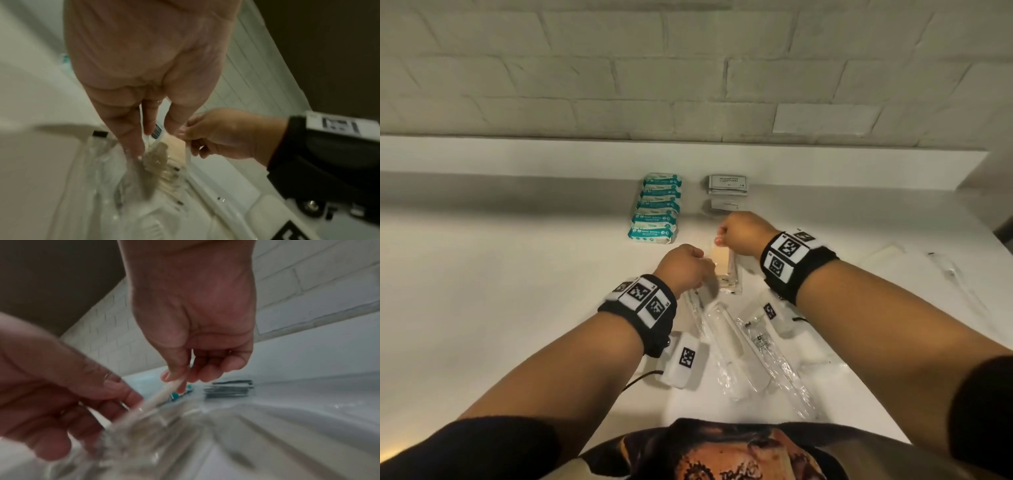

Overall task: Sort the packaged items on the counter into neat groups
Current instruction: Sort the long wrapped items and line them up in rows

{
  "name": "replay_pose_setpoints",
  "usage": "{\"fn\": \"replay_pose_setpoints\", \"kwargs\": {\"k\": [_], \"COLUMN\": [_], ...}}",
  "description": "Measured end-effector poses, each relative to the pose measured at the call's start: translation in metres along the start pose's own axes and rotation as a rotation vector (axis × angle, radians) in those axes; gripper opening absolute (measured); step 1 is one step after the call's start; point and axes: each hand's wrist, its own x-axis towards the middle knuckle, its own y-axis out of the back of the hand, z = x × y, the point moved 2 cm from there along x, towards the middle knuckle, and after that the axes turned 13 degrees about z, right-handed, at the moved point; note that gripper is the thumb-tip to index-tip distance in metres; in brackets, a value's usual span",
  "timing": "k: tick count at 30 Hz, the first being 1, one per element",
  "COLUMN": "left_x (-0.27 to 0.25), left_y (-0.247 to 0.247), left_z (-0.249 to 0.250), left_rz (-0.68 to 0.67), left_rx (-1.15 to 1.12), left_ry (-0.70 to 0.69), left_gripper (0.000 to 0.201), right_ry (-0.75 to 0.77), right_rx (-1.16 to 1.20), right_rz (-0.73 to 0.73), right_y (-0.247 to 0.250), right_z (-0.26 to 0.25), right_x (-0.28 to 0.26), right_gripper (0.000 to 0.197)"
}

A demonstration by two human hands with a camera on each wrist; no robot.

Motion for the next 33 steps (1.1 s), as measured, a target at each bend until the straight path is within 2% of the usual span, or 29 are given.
{"fn": "replay_pose_setpoints", "kwargs": {"k": [2,4,6,8,10,14,17,20,23,26,28,29,32,33], "left_x": [0.005,0.007,0.010,0.013,0.013,0.008,0.003,0.013,0.028,0.035,0.037,0.036,0.031,0.031], "left_y": [-0.004,-0.004,-0.005,-0.009,-0.016,-0.020,-0.012,0.004,0.019,0.020,0.016,0.013,0.005,0.004], "left_z": [0.004,0.009,0.011,0.010,0.008,0.007,0.006,0.006,0.005,0.003,0.004,0.005,0.009,0.008], "left_rz": [-0.021,-0.034,-0.053,-0.088,-0.122,-0.168,-0.183,-0.138,-0.034,-0.018,0.004,0.001,-0.024,-0.027], "left_rx": [0.134,0.209,0.249,0.235,0.130,-0.041,-0.088,-0.007,0.041,0.323,0.477,0.505,0.503,0.482], "left_ry": [-0.021,-0.001,0.017,0.050,0.135,0.216,0.251,0.122,0.004,-0.102,-0.162,-0.185,-0.250,-0.266], "left_gripper": [0.040,0.027,0.018,0.014,0.011,0.014,0.020,0.033,0.070,0.081,0.076,0.067,0.020,0.018], "right_ry": [-0.100,-0.232,-0.373,-0.535,-0.592,-0.526,-0.497,-0.392,-0.271,-0.196,-0.191,-0.185,-0.127,-0.101], "right_rx": [0.011,0.051,0.105,0.315,0.456,0.344,0.394,0.383,0.204,0.058,0.046,0.052,0.054,0.040], "right_rz": [0.041,0.041,-0.098,-0.241,-0.286,-0.262,-0.227,-0.102,0.011,-0.034,-0.041,-0.036,-0.034,-0.030], "right_y": [-0.003,-0.004,-0.010,-0.018,-0.023,-0.026,-0.027,-0.022,-0.013,-0.020,-0.028,-0.029,-0.032,-0.031], "right_z": [0.005,0.016,0.026,0.028,0.024,0.011,0.006,0.001,0.001,0.001,0.004,0.004,0.004,0.003], "right_x": [-0.002,-0.009,-0.020,-0.032,-0.035,-0.036,-0.037,-0.034,-0.030,-0.032,-0.032,-0.032,-0.029,-0.028], "right_gripper": [0.047,0.056,0.059,0.054,0.037,0.021,0.020,0.004,0.022,0.026,0.029,0.032,0.047,0.048]}}
